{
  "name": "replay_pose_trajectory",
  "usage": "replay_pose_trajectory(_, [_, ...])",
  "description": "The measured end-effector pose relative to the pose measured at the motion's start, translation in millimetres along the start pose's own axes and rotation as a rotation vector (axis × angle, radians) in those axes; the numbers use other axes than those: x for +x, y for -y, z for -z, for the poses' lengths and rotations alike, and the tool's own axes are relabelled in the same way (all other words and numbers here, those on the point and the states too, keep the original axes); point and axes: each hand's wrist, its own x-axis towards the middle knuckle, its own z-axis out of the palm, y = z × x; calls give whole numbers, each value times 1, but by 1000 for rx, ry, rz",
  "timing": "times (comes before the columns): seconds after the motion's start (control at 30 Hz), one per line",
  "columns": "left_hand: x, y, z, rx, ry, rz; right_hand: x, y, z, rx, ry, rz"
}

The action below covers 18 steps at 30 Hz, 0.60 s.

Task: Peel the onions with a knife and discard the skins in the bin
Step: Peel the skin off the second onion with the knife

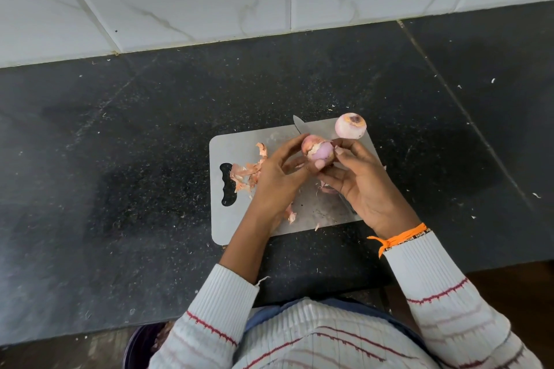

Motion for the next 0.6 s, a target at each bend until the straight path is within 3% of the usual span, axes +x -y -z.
replay_pose_trajectory(0.23, [-1, 0, 3, 55, 79, 19, -1, -3, 2, -451, -50, 105])
replay_pose_trajectory(0.37, [1, 3, 7, 36, -16, 80, 0, -1, 7, -725, -128, 312])
replay_pose_trajectory(0.6, [1, -1, 11, 2, 11, 55, 4, -3, 10, -746, -32, 454])
